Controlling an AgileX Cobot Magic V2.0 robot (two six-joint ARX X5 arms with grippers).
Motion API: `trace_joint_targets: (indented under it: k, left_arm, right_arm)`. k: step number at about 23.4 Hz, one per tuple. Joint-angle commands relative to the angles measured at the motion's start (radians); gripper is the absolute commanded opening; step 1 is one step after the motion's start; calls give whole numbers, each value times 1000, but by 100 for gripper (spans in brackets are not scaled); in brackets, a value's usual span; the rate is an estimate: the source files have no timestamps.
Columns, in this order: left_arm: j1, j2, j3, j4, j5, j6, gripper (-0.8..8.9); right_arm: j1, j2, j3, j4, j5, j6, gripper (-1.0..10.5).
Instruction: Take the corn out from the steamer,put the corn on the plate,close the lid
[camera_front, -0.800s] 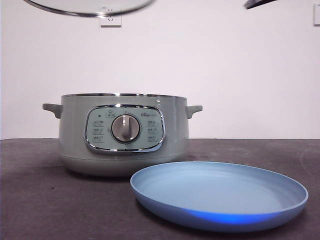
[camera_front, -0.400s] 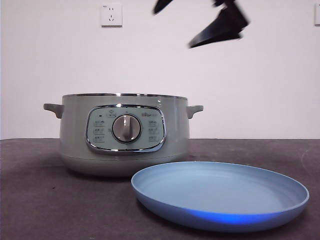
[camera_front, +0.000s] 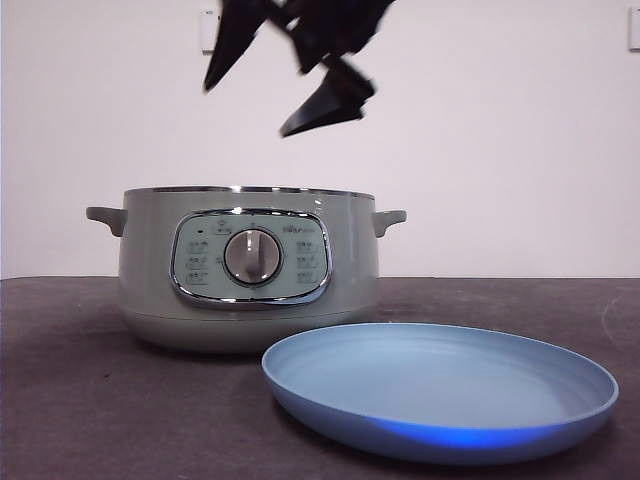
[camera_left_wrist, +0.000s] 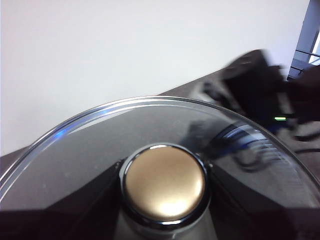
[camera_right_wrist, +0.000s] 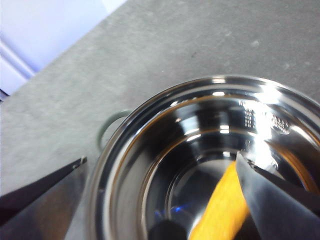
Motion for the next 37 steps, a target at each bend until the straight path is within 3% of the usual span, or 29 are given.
trace_joint_targets:
  k: [1,13,22,29,33,37]
  left_arm:
    - [3,-21,16,19,6,5,-6]
    - [3,-27,16,21,7,5,-7]
    - [3,-27,16,24,7,5,-7]
    - [3,-27,16,28,6,5,-7]
    - [3,-27,16,28,6,5,-7]
    - [3,-18,16,36,6,5,-7]
  right_arm:
    - [7,106,101,-35,41,-15,496]
    - [12,322,195,-81,200,-40,464]
    - [13,381,195,-152,224,-38,456]
    - [14,381,195,-146,216,-38,-20]
    - [22,350,195,-134,216,-47,-15]
    - [26,166,195,-169,225,-63,-16]
